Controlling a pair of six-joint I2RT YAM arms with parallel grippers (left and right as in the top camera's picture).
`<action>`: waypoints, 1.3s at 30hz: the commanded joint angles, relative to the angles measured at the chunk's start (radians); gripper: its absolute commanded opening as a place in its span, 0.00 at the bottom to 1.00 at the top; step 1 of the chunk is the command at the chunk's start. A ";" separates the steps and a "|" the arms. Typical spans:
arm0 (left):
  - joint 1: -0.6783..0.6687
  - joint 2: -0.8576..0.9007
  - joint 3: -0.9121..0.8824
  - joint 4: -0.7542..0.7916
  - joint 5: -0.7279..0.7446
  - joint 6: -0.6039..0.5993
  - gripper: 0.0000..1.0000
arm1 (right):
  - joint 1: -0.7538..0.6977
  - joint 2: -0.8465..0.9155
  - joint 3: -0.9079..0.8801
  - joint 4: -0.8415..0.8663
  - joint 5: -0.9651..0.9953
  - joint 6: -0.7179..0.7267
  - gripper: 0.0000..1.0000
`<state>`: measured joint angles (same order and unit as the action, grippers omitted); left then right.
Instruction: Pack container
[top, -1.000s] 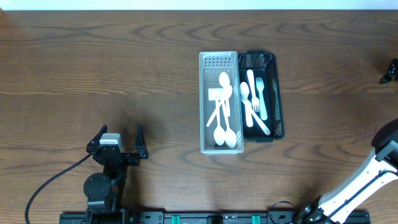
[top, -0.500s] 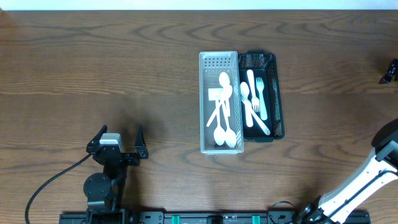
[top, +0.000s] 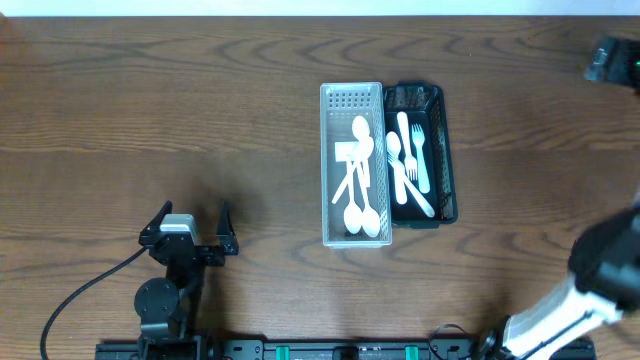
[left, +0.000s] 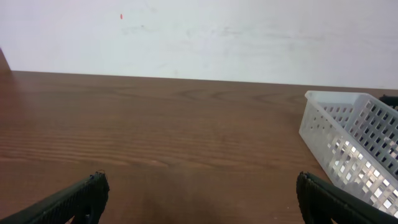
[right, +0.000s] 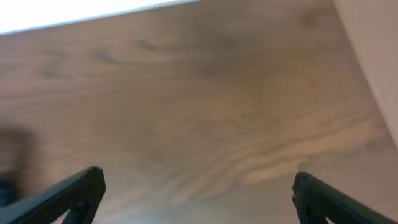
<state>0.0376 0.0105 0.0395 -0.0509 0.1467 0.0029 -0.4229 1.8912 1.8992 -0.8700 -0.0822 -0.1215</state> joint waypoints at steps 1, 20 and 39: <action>0.005 -0.005 -0.033 -0.011 -0.012 -0.005 0.98 | 0.056 -0.265 -0.229 0.097 -0.027 0.033 0.99; 0.005 -0.005 -0.033 -0.011 -0.012 -0.005 0.98 | 0.424 -1.509 -1.213 0.433 -0.015 -0.014 0.99; 0.005 -0.005 -0.033 -0.011 -0.012 -0.005 0.98 | 0.444 -1.886 -1.796 0.906 -0.017 0.091 0.99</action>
<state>0.0376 0.0105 0.0357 -0.0471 0.1413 0.0025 0.0116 0.0162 0.1375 0.0132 -0.0998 -0.0734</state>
